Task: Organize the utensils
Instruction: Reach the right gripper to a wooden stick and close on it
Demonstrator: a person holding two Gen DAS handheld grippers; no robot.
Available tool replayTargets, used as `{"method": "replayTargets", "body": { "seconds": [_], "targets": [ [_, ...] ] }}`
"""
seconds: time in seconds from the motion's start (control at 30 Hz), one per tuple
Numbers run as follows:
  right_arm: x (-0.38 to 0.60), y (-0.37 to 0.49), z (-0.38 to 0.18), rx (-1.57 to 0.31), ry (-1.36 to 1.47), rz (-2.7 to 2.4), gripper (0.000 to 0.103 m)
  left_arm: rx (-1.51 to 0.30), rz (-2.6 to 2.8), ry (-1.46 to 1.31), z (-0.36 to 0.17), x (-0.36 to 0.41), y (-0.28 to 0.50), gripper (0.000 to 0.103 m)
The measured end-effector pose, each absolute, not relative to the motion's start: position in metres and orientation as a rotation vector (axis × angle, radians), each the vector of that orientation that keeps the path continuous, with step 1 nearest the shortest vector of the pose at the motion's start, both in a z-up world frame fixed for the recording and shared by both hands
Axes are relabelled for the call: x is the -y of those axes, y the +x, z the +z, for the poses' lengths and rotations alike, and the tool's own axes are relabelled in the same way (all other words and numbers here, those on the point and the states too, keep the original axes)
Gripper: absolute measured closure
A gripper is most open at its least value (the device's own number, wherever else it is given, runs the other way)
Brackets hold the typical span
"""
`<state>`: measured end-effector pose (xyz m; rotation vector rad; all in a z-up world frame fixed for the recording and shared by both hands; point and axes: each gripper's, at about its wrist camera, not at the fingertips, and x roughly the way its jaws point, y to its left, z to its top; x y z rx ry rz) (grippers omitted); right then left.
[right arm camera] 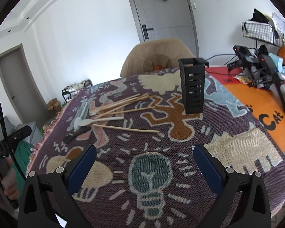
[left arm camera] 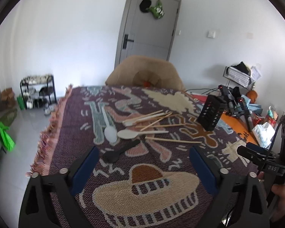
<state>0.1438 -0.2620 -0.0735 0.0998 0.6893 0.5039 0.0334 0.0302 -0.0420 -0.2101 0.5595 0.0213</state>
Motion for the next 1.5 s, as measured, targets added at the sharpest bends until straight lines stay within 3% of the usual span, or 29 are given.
{"method": "replayTargets", "body": {
  "seconds": [0.37, 0.63, 0.77, 1.17, 1.33, 1.5],
  "targets": [
    [0.249, 0.183, -0.099, -0.789, 0.085, 0.555, 0.018, -0.660, 0.020, -0.235, -0.077, -0.048, 0.076, 0.032],
    [0.239, 0.202, -0.113, -0.836, 0.050, 0.575, 0.019, -0.764, 0.060, -0.209, -0.107, -0.063, 0.091, 0.036],
    [0.230, 0.214, -0.120, -0.873, 0.032, 0.598, 0.032, -0.804, 0.077, -0.245, -0.119, -0.073, 0.096, 0.041],
    [0.217, 0.245, -0.134, -0.943, 0.007, 0.658, 0.038, -0.850, 0.067, -0.357, -0.135, -0.085, 0.117, 0.047],
    [0.209, 0.255, -0.134, -0.950, -0.056, 0.672, 0.042, -0.852, 0.060, -0.404, -0.135, -0.089, 0.120, 0.058],
    [0.199, 0.263, -0.134, -0.949, -0.124, 0.715, 0.043, -0.844, 0.074, -0.440, -0.137, -0.095, 0.118, 0.075]
  ]
}}
